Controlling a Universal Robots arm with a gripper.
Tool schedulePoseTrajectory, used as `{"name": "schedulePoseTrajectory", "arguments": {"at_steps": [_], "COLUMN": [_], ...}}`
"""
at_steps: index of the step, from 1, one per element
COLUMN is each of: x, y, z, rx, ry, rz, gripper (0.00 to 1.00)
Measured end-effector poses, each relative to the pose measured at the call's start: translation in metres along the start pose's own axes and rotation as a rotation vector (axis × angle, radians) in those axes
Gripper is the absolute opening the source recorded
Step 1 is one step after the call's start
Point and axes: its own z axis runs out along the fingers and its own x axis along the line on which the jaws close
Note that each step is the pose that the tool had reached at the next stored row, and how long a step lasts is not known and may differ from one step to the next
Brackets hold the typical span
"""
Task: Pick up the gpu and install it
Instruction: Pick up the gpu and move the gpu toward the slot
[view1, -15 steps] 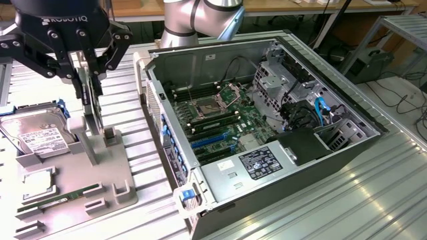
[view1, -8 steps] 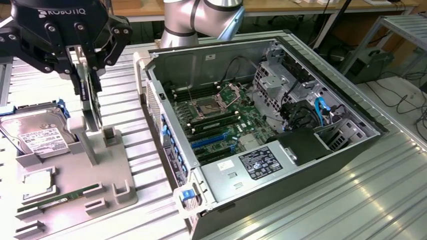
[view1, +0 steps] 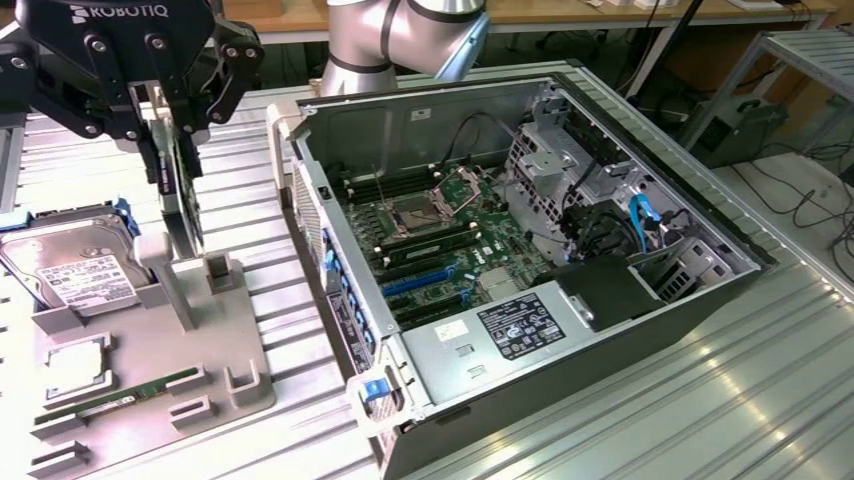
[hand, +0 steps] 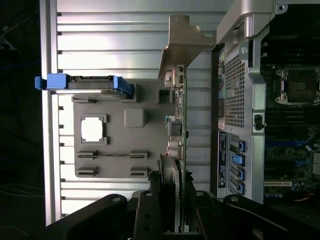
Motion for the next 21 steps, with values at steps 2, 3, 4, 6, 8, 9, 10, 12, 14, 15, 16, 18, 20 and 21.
{"name": "schedulePoseTrajectory", "arguments": {"at_steps": [2,3,4,6,8,9,10,12,14,15,16,18,20,21], "x": [0.0000,0.0000,0.0000,-0.0001,-0.0005,-0.0010,-0.0014,-0.0023,-0.0033,-0.0038,-0.0043,-0.0053,-0.0064,-0.0069], "y": [0.0000,0.0000,0.0000,-0.0001,-0.0001,0.0000,0.0000,-0.0001,0.0000,0.0000,0.0000,0.0000,-0.0001,0.0000], "z": [-0.0001,-0.0001,0.0000,0.0000,0.0000,-0.0001,-0.0001,-0.0001,-0.0001,-0.0001,-0.0001,-0.0001,-0.0001,-0.0002], "rx": [0.0000,-0.0001,-0.0002,-0.0002,0.0004,0.0008,0.0011,0.0014,0.0016,0.0017,0.0018,0.0019,0.0021,0.0022], "ry": [0.0001,0.0001,0.0001,0.0001,0.0001,0.0002,0.0000,0.0001,0.0001,0.0000,0.0001,0.0000,0.0001,0.0001], "rz": [0.000,0.000,0.000,0.000,0.000,0.000,0.000,0.000,0.000,0.000,0.000,0.000,0.000,0.000], "gripper": [0.27,0.27,0.27,0.27,0.27,0.27,0.27,0.27,0.27,0.27,0.27,0.27,0.27,0.27]}}
